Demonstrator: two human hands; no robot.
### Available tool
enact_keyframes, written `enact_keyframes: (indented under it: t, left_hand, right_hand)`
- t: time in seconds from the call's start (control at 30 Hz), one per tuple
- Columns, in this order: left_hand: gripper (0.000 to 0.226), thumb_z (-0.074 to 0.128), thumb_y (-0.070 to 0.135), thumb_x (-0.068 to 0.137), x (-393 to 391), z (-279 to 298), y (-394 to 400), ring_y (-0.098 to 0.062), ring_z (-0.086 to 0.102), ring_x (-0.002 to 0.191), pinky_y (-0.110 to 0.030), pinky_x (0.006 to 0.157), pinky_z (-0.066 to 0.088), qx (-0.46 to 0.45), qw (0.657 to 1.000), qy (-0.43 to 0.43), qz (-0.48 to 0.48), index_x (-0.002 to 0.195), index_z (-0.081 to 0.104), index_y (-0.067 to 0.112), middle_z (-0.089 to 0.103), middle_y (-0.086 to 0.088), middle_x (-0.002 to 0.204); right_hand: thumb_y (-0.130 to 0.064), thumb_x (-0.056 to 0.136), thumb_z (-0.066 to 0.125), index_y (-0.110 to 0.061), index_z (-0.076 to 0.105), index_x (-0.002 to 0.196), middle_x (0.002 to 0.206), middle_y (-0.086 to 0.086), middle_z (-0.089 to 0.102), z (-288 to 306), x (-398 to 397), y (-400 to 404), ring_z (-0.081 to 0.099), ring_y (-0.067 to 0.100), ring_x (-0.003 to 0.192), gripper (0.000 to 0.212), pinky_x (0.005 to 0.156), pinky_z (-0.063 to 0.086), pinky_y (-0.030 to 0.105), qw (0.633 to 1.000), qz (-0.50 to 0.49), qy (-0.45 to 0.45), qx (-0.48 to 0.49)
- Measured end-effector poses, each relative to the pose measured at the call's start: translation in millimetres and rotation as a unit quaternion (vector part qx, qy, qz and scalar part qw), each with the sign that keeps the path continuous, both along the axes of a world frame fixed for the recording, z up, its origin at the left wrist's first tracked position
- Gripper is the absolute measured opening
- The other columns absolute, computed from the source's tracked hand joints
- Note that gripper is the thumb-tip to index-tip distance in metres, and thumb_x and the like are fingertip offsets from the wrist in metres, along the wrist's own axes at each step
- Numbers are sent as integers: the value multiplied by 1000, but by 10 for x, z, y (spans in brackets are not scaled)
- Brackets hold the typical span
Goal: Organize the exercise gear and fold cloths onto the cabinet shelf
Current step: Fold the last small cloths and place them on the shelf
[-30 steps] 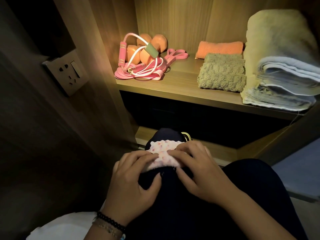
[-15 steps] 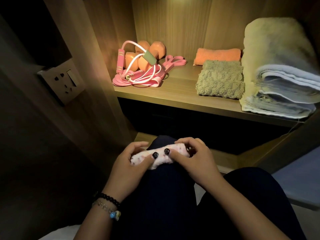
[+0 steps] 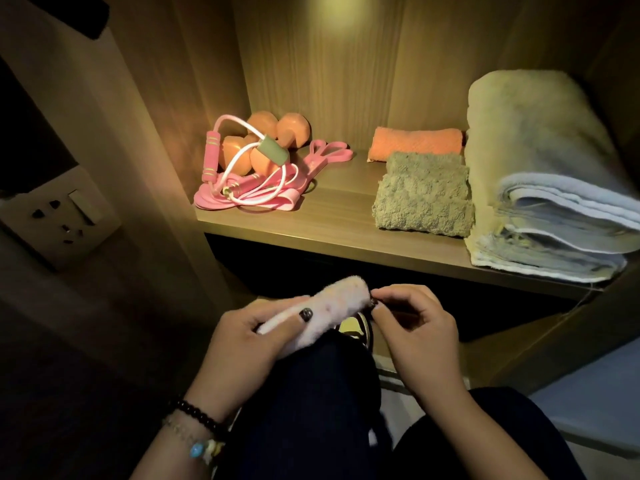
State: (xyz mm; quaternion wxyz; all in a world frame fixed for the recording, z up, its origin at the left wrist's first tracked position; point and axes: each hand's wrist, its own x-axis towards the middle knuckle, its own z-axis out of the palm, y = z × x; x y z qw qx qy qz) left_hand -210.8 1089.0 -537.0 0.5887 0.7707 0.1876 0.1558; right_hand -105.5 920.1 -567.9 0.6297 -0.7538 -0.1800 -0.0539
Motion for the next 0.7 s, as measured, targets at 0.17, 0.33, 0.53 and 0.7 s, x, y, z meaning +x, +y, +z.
enact_keyframes:
  t: [0.17,0.33,0.53,0.7]
  left_hand:
    - [21,67,15,85,966,41,62,5,61,67,-8,59,44,-40,988,-69,133,76,71,33,70,18,70]
    - [15,59,12,87,1910,-136,-264,-7,62,86,-20,73,48,-61,976,-120,172,91,67,23,66,0,98]
    - [3,58,12,89,2813,-206,-75,-15,56,81,-12,64,43,-56,960,-123,246,89,58,15,64,-5,96]
    - [24,66,27,85,3305,-335,51,-27,59,80,-34,71,44,87,976,-23,200,77,63,4,66,-12,86]
  right_hand:
    - [-3,79,66,-29,66,86,99,-13,56,56,582,-53,53,-2,92,27,80,44,8,990,-30,-52,-125]
    - [-6,80,63,-11,59,113,124,5,43,54,1242,-37,33,17,118,33,92,27,12,940,-54,-150,-301]
    - [-13,80,64,-15,54,128,146,12,36,-63,1626,-113,33,34,133,49,108,28,53,879,-64,-186,-433]
    - [-32,78,51,-20,55,129,145,8,46,-97,1687,-35,41,30,135,53,105,35,56,859,-90,-203,-461]
